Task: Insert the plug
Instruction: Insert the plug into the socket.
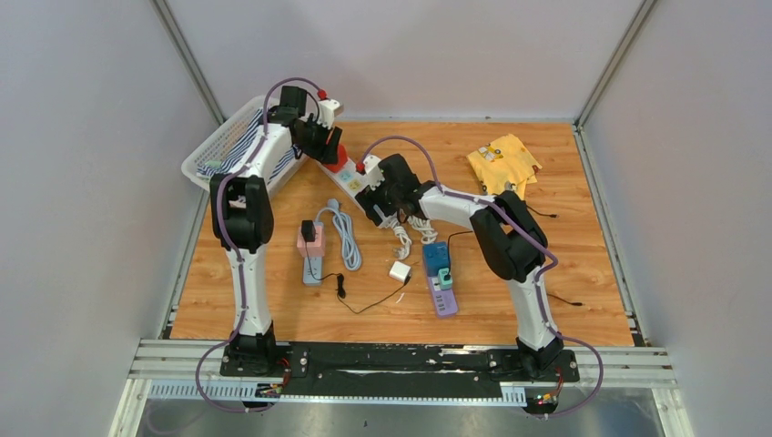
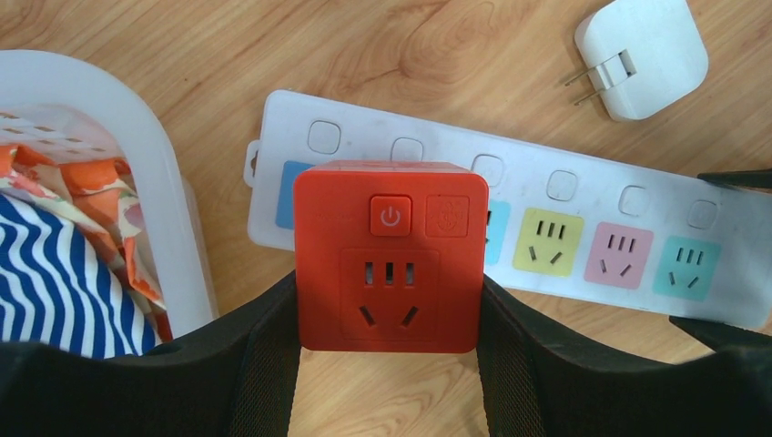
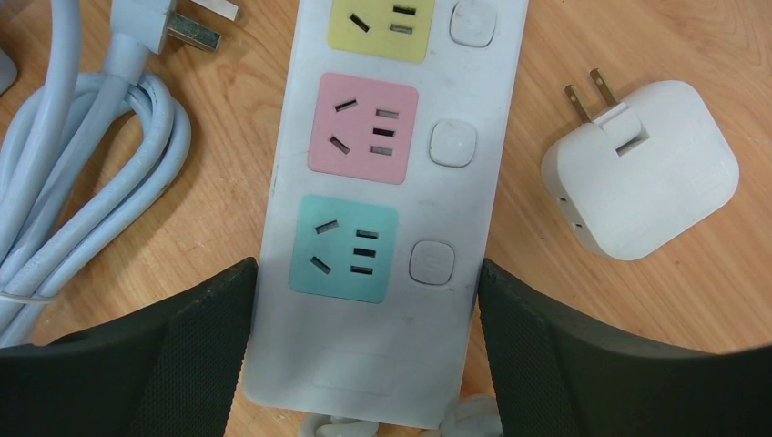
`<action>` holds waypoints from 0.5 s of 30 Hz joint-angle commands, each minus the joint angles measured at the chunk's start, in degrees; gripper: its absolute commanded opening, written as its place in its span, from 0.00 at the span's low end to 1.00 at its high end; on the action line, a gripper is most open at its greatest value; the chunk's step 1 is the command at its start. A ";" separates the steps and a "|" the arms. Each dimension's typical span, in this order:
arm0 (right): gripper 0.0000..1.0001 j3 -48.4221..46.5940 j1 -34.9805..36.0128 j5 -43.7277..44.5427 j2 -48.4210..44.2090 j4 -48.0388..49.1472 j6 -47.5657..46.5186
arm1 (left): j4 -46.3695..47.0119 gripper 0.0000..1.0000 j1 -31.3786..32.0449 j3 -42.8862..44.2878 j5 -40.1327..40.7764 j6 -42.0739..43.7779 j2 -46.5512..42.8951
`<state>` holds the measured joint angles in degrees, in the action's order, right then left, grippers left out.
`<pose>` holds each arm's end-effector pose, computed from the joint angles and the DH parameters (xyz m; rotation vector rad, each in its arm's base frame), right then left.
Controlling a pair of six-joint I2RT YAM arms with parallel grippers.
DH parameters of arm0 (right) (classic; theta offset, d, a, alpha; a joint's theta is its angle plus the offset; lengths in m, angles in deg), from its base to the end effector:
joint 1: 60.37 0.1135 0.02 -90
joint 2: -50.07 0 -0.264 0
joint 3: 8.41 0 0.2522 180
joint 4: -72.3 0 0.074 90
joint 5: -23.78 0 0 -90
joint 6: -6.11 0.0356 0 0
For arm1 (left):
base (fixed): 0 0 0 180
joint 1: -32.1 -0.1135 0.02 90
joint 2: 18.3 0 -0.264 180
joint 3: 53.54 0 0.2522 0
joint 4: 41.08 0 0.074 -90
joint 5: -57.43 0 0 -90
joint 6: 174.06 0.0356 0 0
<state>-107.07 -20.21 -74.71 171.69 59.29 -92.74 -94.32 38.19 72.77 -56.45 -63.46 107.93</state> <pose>0.3627 0.3129 0.1758 -1.0011 1.9928 0.4659 0.4878 -0.0665 0.2415 0.7262 2.3211 -0.4069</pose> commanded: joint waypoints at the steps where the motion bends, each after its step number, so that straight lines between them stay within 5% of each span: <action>1: 0.49 2.64 1.28 -0.67 0.79 -6.75 -0.45 | 0.36 0.00 0.98 -0.87 2.11 0.56 -4.11; 15: 0.50 2.74 1.24 -0.46 0.55 -6.57 0.05 | 0.16 0.00 1.37 -1.72 4.40 1.73 -1.03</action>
<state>-107.05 -20.21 -74.69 171.69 59.32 -92.65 -94.39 39.43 72.22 -53.13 -63.02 106.88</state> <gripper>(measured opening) 0.853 0.615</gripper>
